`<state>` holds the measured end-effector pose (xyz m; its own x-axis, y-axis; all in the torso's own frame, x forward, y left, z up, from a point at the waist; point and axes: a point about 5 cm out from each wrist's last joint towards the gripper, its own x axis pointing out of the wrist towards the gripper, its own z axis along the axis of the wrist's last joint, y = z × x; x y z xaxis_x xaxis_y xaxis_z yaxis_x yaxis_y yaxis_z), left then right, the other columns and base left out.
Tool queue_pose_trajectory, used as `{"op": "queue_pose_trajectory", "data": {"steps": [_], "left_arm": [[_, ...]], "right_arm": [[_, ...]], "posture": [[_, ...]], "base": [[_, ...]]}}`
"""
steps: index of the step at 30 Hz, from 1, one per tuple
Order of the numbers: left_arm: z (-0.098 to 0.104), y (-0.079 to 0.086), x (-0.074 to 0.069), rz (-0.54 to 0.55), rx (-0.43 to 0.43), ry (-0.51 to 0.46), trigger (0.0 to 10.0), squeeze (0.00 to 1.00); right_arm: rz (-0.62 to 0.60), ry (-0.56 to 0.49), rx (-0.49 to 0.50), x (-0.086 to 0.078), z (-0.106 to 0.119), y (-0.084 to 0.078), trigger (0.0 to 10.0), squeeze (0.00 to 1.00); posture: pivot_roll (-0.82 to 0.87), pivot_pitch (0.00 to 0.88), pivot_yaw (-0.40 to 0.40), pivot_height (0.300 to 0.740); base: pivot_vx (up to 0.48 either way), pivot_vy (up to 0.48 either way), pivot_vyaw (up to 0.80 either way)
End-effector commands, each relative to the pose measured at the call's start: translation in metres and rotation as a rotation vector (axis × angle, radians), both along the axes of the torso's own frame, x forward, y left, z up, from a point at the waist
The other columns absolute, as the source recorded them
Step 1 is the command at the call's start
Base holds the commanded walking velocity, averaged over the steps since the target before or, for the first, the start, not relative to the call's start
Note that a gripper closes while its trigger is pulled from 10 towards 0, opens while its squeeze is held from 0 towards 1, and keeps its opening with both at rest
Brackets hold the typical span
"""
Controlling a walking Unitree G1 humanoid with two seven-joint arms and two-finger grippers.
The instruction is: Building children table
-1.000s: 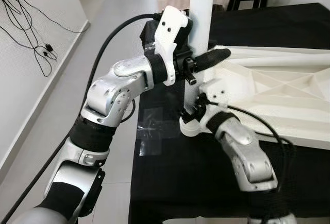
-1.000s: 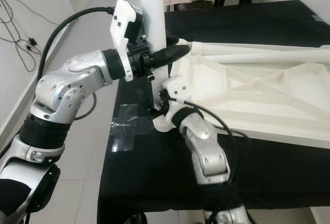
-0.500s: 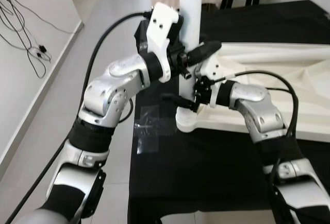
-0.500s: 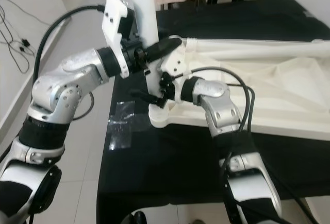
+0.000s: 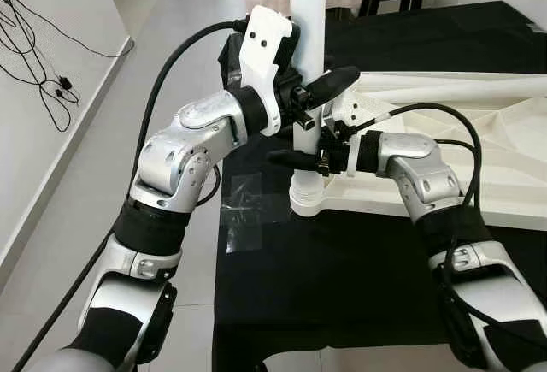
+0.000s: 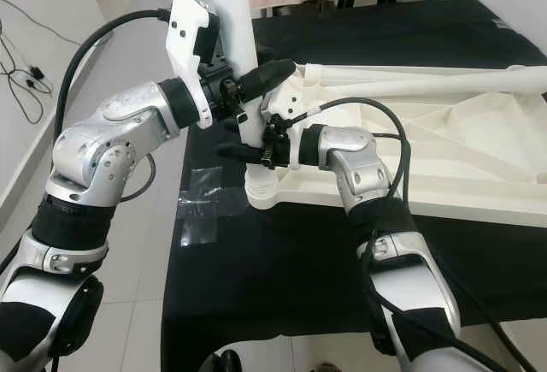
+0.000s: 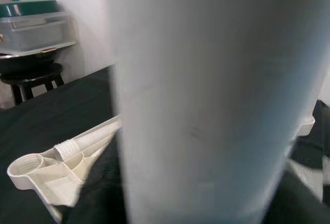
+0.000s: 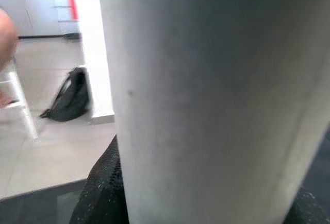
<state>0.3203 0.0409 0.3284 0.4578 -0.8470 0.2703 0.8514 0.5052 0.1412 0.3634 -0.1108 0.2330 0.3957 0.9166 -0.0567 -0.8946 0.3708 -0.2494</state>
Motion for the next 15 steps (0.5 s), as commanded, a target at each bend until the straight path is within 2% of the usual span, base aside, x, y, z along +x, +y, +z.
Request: {"op": "queue_pose_trajectory", "data": {"steps": [1, 2, 3, 4, 5, 6, 8, 9, 11, 14, 15], "left_arm": [[0.001, -0.022, -0.017, -0.119, 0.016, -0.024, 10.0, 1.0], [0.001, -0.022, -0.017, -0.113, 0.012, -0.016, 10.0, 0.0], [0.001, -0.021, -0.017, -0.108, 0.008, -0.012, 10.0, 0.0], [0.001, -0.021, -0.017, -0.108, 0.008, -0.012, 10.0, 0.0], [0.002, -0.022, -0.018, -0.104, 0.004, -0.009, 10.0, 0.0], [0.003, -0.022, -0.019, -0.098, 0.002, -0.008, 10.0, 0.0], [0.003, -0.022, -0.019, -0.098, 0.002, -0.008, 10.0, 0.0], [0.005, -0.022, -0.022, -0.088, 0.001, -0.012, 10.0, 0.0], [0.007, -0.021, -0.026, -0.08, 0.002, -0.016, 10.0, 0.0], [0.008, -0.02, -0.03, -0.073, 0.004, -0.022, 10.0, 0.0], [0.01, -0.02, -0.027, -0.075, 0.007, -0.022, 0.0, 0.0]], "right_arm": [[-0.052, 0.031, -0.013, 0.0, -0.011, 0.015, 0.0, 0.0], [-0.16, 0.057, -0.005, -0.002, -0.019, 0.016, 0.0, 0.0], [-0.315, 0.066, -0.018, -0.004, -0.031, 0.018, 0.0, 0.0], [-0.315, 0.066, -0.018, -0.004, -0.031, 0.018, 0.0, 0.0], [-0.543, 0.077, -0.022, -0.006, -0.041, 0.015, 0.0, 0.0], [-0.655, 0.133, -0.009, -0.022, -0.054, 0.019, 0.0, 0.0], [-0.655, 0.133, -0.009, -0.022, -0.054, 0.019, 0.0, 0.0], [-0.685, 0.164, 0.011, -0.036, -0.059, 0.026, 0.0, 0.0], [-0.697, 0.184, 0.041, -0.041, -0.059, 0.029, 0.0, 0.0], [-0.682, 0.18, 0.061, -0.04, -0.055, 0.031, 0.0, 0.0], [-0.691, 0.17, 0.063, -0.035, -0.052, 0.029, 0.0, 0.0]], "posture": [[0.04, 0.154, 0.056, 0.74], [0.04, 0.157, 0.054, 0.74], [0.04, 0.159, 0.051, 0.74], [0.04, 0.159, 0.051, 0.74], [0.04, 0.16, 0.043, 0.74], [0.06, 0.172, 0.042, 0.74], [0.06, 0.172, 0.042, 0.74], [0.05, 0.169, 0.05, 0.74], [0.04, 0.167, 0.056, 0.74], [0.05, 0.162, 0.054, 0.74], [0.04, 0.156, 0.054, 0.74]], "base": [[0.0, 0.0, 0.0], [0.0, 0.0, 0.0], [0.0, 0.0, 0.0], [0.0, 0.0, 0.0], [0.0, 0.0, 0.0], [0.0, 0.0, 0.0], [0.0, 0.0, 0.0], [0.0, 0.0, 0.0], [0.0, 0.0, 0.0], [0.0, 0.0, 0.0], [0.0, 0.0, 0.0]]}}
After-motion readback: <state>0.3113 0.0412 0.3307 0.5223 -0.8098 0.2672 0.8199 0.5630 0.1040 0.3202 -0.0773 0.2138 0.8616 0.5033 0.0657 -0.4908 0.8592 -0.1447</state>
